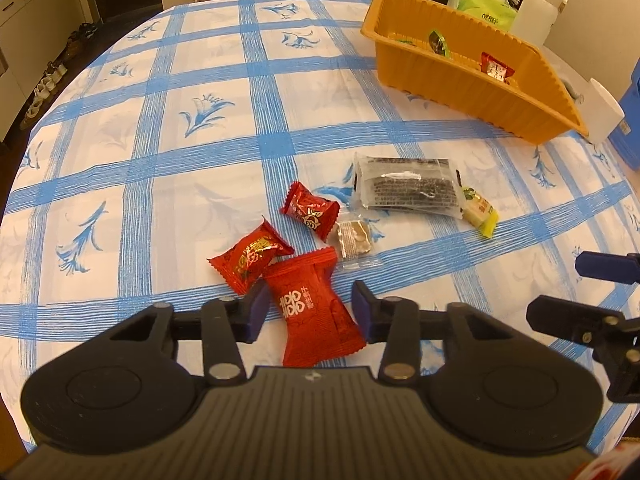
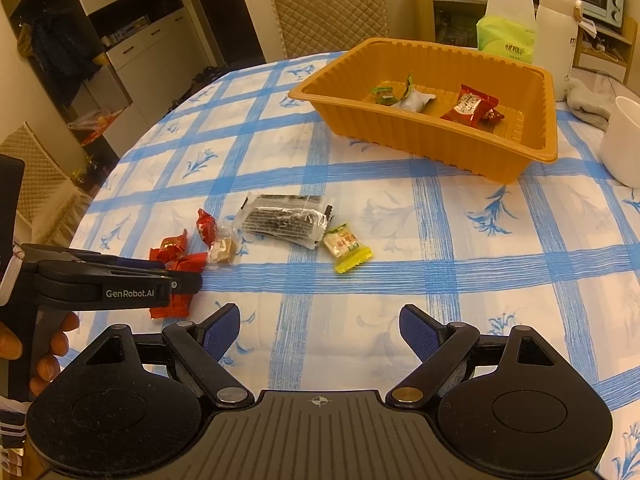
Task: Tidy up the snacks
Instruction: 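Grasp the large red candy packet with the left tool, then grasp the clear packet of dark sticks with the right tool while the left tool holds the red packet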
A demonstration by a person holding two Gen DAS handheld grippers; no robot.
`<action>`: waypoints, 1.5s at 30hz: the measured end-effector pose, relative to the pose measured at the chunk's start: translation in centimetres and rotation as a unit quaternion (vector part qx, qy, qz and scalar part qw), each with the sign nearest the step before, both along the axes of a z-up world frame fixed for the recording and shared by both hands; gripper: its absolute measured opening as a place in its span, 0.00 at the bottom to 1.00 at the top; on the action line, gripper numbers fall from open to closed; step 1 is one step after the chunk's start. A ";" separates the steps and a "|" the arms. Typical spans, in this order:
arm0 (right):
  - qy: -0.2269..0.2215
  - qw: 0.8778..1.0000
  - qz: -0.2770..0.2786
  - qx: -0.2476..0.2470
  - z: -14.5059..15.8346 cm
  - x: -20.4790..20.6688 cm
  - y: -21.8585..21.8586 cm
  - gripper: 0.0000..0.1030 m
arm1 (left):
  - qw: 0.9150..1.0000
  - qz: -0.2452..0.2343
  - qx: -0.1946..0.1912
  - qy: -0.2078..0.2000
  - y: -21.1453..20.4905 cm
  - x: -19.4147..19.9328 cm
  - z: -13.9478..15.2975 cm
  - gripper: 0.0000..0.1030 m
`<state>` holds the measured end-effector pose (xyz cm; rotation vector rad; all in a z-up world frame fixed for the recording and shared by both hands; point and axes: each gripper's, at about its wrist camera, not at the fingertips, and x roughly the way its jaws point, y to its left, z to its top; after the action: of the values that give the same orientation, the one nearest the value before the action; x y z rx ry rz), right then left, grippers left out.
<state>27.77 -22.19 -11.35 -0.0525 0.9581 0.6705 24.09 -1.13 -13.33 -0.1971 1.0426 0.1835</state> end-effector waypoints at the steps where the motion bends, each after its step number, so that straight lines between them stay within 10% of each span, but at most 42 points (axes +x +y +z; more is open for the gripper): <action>1: 0.000 1.000 0.000 0.000 0.0 0.0 0.0 0.84 | 1.000 0.000 0.001 0.000 0.0 0.0 0.0 0.36; 34: -0.099 0.981 0.168 -0.026 -1.1 6.3 6.0 0.84 | 0.995 0.088 0.018 -0.038 6.3 -6.3 3.9 0.22; 45: -0.093 0.970 0.221 -0.042 -3.1 8.4 9.4 0.67 | 0.993 0.108 0.019 -0.036 7.7 -7.4 3.9 0.22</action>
<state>36.21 -12.81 -14.49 -0.4081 0.7969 1.0158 16.66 6.61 -9.41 -0.2812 0.9453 0.3893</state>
